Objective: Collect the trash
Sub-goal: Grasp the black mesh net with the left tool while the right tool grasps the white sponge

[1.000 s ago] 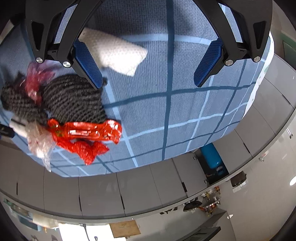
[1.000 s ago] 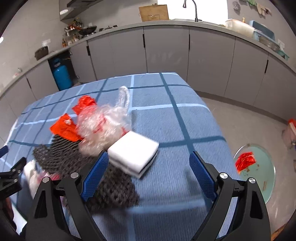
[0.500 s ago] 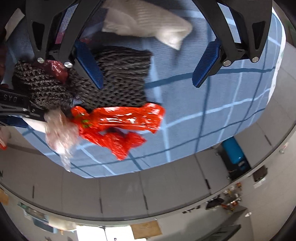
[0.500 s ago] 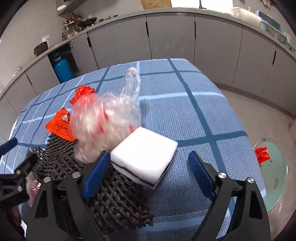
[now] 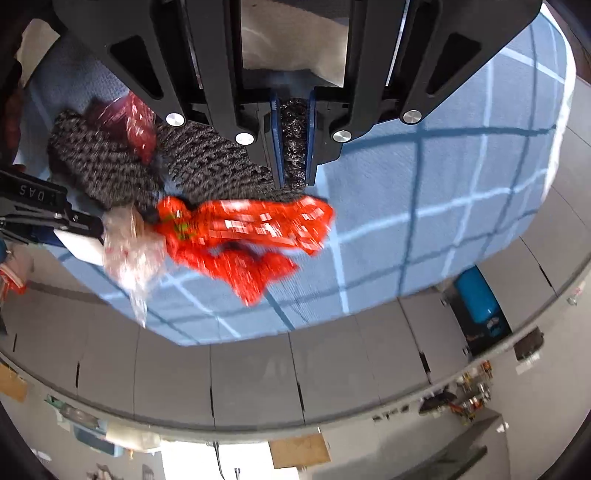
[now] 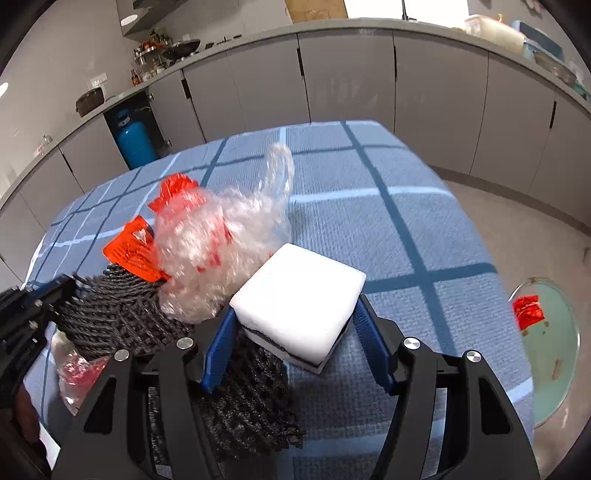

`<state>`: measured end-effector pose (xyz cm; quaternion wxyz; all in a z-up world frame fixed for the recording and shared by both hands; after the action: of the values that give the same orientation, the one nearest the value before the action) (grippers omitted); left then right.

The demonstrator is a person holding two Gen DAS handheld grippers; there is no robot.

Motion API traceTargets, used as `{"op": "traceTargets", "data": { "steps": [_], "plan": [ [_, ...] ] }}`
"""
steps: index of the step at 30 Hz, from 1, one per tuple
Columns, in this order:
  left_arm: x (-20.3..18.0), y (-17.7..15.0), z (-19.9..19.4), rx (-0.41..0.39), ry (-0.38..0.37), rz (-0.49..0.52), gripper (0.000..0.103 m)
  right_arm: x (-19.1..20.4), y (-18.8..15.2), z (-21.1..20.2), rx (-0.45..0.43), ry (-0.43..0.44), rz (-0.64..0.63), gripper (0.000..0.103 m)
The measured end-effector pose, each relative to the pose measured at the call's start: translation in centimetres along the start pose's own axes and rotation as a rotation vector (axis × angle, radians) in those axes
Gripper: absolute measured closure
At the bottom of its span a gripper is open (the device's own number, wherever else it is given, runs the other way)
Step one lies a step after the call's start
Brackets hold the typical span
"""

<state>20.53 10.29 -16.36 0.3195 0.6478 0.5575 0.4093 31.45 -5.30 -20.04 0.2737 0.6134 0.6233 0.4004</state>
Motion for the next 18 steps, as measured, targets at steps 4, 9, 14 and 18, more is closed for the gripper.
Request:
{"op": "traceTargets", "data": {
  "steps": [4,9,14,18],
  "plan": [
    [1.4,2.5,-2.1,-0.09,0.063,0.022,0.092,-0.7,0.9,-1.0,-0.034,-0.017,0.005,0.041],
    [2.6,4.7,-3.6,-0.16,0.114,0.031,0.092,-1.3,1.4,-2.0,-0.058,-0.024,0.01,0.041],
    [2.2,6.3,-4.3,-0.199,0.117,0.031,0.092,-1.8,1.7,-2.9,-0.078,-0.026,0.016,0.041],
    [0.0,8.4,-4.5,-0.247,0.082,0.046,0.092,-3.0,2.1,-3.8,-0.099,-0.046,0.023,0.041]
  ]
}}
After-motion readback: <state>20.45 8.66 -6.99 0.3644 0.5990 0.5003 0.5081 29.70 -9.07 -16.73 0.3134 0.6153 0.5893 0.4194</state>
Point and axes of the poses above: each gripper's, at about its wrist camera, not at the fingertips, and z roughly the way its jaws point, x to its left, y to its top, the point moved 6 cm from there along z, roughly the way its jaws point, and after that the axes turned 15 degrees about -x, right-handed, at the moved point
